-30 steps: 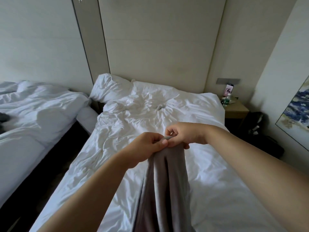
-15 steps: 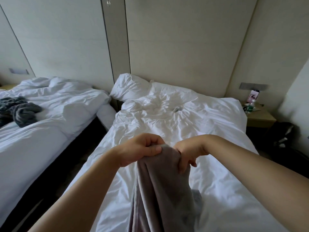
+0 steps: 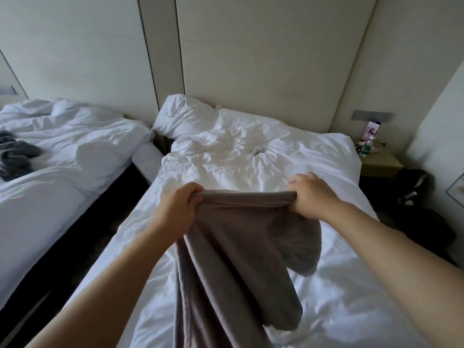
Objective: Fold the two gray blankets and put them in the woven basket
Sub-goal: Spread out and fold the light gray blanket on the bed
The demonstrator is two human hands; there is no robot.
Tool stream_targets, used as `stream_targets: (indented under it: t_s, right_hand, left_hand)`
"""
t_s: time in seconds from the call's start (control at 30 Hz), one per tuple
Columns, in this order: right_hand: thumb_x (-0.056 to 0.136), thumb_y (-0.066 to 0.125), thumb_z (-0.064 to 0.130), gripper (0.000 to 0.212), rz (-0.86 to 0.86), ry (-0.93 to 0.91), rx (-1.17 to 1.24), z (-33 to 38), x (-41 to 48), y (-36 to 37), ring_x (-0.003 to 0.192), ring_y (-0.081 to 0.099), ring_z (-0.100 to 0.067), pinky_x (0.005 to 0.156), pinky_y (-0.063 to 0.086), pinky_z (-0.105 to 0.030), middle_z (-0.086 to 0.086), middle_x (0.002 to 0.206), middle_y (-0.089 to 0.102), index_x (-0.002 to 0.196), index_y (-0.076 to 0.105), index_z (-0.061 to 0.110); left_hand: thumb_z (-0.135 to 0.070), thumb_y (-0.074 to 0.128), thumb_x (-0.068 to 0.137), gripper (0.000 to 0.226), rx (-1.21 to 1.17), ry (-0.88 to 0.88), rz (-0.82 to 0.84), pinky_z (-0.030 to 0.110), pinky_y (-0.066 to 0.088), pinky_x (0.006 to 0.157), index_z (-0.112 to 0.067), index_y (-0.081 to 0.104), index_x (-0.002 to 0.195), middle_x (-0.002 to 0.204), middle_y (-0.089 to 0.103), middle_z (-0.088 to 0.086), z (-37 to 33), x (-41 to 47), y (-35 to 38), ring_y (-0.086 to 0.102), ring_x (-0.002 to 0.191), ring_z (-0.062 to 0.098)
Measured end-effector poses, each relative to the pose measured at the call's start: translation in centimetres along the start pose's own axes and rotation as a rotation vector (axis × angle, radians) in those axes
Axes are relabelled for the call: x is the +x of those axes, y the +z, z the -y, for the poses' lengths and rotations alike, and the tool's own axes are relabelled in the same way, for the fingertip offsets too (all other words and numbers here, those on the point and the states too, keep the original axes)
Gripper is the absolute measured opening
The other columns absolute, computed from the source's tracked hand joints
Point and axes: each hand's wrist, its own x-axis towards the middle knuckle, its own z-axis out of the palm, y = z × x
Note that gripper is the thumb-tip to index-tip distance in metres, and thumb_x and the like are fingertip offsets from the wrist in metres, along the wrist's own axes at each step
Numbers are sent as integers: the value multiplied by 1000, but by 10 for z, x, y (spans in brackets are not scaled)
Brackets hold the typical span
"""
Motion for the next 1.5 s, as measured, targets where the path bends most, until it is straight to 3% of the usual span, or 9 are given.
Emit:
stream_targets:
  t_s: [0.13, 0.37, 0.5, 0.63, 0.73, 0.93, 1.13, 1.37, 1.5]
  right_hand:
    - [72, 58, 42, 18, 312, 46, 201, 4, -55, 98, 81, 58, -23, 59, 37, -29, 5, 79, 56, 70, 47, 28]
    - [79, 55, 25, 18, 892, 211, 210, 21, -190, 258, 104, 62, -27, 73, 42, -28, -5, 114, 64, 96, 55, 27]
    - [82, 51, 21, 8, 1067, 316, 182, 13, -239, 290, 106, 62, -27, 75, 42, -26, -8, 114, 66, 78, 57, 24]
    - [83, 46, 19, 18, 1040, 437, 213, 1, -251, 299, 119, 53, -30, 86, 42, -29, -10, 123, 50, 97, 57, 24]
    - [86, 43, 19, 22, 959, 576, 249, -6, -248, 302, 126, 44, -31, 98, 42, -33, -14, 143, 33, 101, 60, 18]
    - [83, 51, 13, 16, 390, 933, 458, -25, -216, 312, 103, 60, -31, 83, 48, -34, -12, 108, 62, 90, 65, 11]
    - [84, 50, 7, 62, 388, 851, 708, -58, -185, 355, 133, 44, -26, 105, 36, -34, -6, 145, 46, 144, 37, 17]
    - [82, 66, 18, 10, 291, 836, 726, -96, -208, 351, 85, 65, -34, 72, 50, -34, -11, 86, 70, 90, 67, 13]
    - [82, 69, 20, 13, 242, 848, 906, -107, -222, 325, 51, 59, -11, 53, 47, -27, 3, 54, 60, 73, 61, 17]
  left_hand:
    - [-24, 51, 94, 11, 211, -113, 226, 34, 46, 72, -25, 61, 98, 87, 68, 4, 61, -41, 52, 61, 84, 28]
    - [-24, 57, 85, 12, 455, -371, 877, 27, 43, 72, -30, 47, 83, 94, 61, -3, 162, -192, 98, 61, 91, 20]
    - [-26, 47, 94, 21, 559, -507, 1057, 29, 46, 88, -21, 58, 111, 116, 62, 3, 189, -242, 115, 60, 107, 22]
    - [-29, 47, 90, 37, 704, -451, 1281, 35, 43, 97, -19, 50, 125, 130, 53, 6, 175, -247, 145, 52, 121, 25]
    - [-33, 52, 86, 44, 621, -392, 1170, 37, 39, 100, -22, 47, 128, 131, 48, 5, 143, -240, 177, 46, 124, 26]
    - [-16, 50, 84, 33, 84, -253, 960, 30, 45, 88, -20, 61, 115, 117, 59, 2, 64, -213, 258, 58, 107, 24]
    - [-9, 47, 85, 35, -66, -351, 887, 19, 37, 81, -21, 60, 116, 116, 61, 2, 23, -189, 344, 58, 104, 20]
    - [-39, 68, 82, 62, 136, -520, 966, 36, 46, 90, -11, 42, 131, 125, 57, 10, 19, -175, 415, 54, 116, 30]
    - [-30, 65, 86, 36, 158, -553, 946, 28, 45, 88, -15, 62, 118, 114, 66, 4, 22, -182, 420, 59, 110, 24]
